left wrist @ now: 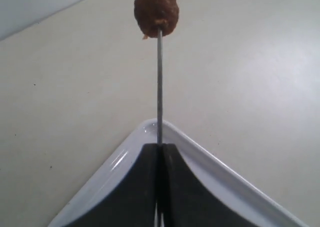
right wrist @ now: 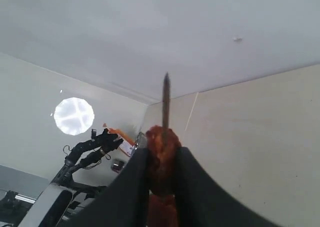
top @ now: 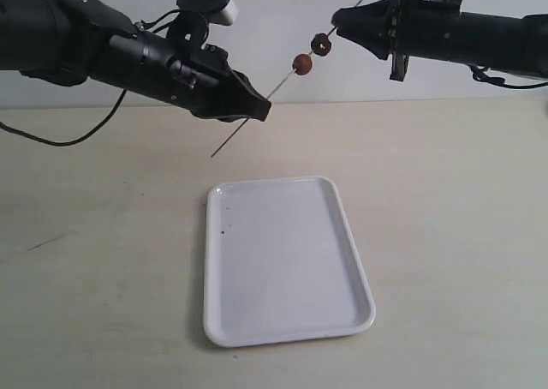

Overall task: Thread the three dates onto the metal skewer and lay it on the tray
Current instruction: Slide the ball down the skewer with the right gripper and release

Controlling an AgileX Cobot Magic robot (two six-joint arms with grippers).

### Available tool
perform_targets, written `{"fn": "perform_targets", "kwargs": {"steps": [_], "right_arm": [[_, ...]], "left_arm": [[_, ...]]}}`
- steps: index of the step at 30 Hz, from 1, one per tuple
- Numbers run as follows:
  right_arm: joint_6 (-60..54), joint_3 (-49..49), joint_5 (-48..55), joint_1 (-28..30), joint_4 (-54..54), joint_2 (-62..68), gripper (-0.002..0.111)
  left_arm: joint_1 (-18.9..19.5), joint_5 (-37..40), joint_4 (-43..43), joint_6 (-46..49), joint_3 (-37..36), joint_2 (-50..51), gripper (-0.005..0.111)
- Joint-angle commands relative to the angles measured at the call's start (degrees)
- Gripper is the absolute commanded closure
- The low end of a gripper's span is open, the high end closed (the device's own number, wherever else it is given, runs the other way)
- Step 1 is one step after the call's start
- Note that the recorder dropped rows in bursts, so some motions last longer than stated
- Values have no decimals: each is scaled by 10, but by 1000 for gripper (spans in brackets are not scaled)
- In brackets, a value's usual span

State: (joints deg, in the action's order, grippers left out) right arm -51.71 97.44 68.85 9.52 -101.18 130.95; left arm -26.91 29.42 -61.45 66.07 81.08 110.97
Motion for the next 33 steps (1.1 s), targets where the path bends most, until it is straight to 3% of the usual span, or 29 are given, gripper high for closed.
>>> {"fn": "perform_targets", "kwargs": {"steps": [1, 6, 9, 14, 33], "right_arm": [[-9, 1, 11, -9, 13, -2, 91], [-22, 1, 11, -9, 14, -2, 88], [-22, 1, 11, -9, 14, -2, 67], [-22, 1, 11, -9, 14, -2, 52], [-36, 1, 11, 3, 14, -3, 51]], "left_arm": [[-11, -33, -29, 12, 4, -3, 107], [-11, -54, -38, 13, 4, -3, 107], [-11, -57, -38, 13, 4, -3, 107], [-11, -57, -37, 13, 4, -3, 107], [-10, -28, -14, 1, 4, -3, 107]]}}
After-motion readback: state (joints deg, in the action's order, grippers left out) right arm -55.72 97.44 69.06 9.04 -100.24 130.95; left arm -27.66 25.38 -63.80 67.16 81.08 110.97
